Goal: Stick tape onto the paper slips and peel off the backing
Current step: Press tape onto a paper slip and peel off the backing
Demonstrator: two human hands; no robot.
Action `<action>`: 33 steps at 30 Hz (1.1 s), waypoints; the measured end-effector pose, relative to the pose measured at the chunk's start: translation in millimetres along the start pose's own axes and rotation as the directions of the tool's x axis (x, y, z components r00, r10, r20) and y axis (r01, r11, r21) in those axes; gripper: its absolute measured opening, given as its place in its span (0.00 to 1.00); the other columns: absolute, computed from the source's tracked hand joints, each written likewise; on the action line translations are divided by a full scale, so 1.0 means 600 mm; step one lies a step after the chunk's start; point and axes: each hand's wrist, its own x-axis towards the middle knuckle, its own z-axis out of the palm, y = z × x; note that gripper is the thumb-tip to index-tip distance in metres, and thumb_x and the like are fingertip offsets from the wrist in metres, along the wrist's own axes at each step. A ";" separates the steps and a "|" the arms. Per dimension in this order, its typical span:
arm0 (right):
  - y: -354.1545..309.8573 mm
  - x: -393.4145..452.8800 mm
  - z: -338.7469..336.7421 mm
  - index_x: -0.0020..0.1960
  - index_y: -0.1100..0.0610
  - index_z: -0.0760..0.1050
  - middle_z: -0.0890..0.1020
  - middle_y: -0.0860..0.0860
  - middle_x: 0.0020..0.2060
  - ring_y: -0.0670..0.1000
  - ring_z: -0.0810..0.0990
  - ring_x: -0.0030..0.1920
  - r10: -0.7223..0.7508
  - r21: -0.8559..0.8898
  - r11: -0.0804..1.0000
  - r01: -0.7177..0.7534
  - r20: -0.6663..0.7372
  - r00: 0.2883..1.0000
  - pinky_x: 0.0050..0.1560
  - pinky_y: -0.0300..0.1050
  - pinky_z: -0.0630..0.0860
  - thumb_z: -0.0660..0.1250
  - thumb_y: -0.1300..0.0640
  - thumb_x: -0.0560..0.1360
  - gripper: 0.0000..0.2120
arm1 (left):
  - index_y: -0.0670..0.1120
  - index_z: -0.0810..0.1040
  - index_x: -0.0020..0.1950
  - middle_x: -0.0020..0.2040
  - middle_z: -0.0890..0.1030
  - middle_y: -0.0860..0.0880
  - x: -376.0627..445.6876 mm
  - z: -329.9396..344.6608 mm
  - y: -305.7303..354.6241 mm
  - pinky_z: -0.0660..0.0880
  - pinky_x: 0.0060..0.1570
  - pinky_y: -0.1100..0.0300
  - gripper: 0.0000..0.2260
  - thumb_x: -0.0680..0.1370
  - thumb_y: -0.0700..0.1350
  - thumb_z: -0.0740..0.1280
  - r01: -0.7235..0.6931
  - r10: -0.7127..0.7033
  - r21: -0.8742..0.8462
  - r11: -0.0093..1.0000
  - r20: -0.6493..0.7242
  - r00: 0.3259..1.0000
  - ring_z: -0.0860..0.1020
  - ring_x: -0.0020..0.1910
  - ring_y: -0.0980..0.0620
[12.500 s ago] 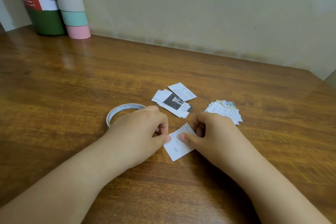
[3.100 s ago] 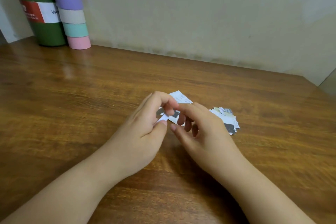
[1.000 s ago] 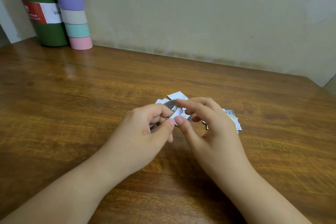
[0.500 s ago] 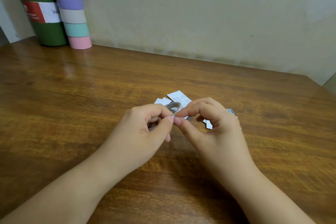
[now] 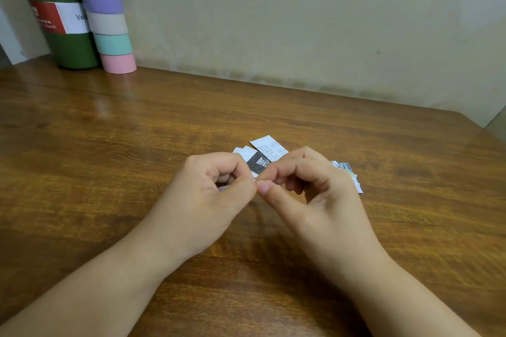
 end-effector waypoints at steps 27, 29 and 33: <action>0.016 0.008 -0.034 0.49 0.49 0.83 0.79 0.42 0.37 0.41 0.76 0.41 0.153 0.333 0.926 -0.180 0.104 0.983 0.49 0.34 0.70 0.66 0.53 0.72 0.08 | 0.57 0.72 0.58 0.28 0.71 0.54 0.017 -0.018 -0.009 0.65 0.38 0.62 0.11 0.80 0.42 0.59 0.165 -0.189 -0.263 0.951 -0.070 0.979 0.67 0.30 0.59; 0.022 0.010 -0.033 0.54 0.50 0.82 0.77 0.43 0.40 0.46 0.71 0.42 0.171 0.377 0.903 -0.206 0.124 0.977 0.51 0.42 0.68 0.66 0.49 0.69 0.15 | 0.55 0.77 0.57 0.31 0.70 0.53 0.017 -0.021 -0.006 0.65 0.40 0.60 0.15 0.80 0.37 0.59 0.199 -0.216 -0.370 0.907 -0.004 0.976 0.67 0.32 0.57; 0.022 0.010 -0.033 0.58 0.50 0.80 0.73 0.48 0.42 0.50 0.67 0.42 0.143 0.475 0.852 -0.220 0.194 0.971 0.49 0.42 0.68 0.65 0.53 0.66 0.21 | 0.45 0.84 0.50 0.34 0.71 0.50 0.018 -0.025 -0.004 0.66 0.42 0.59 0.14 0.69 0.39 0.63 0.252 -0.195 -0.538 0.805 0.162 0.967 0.70 0.33 0.57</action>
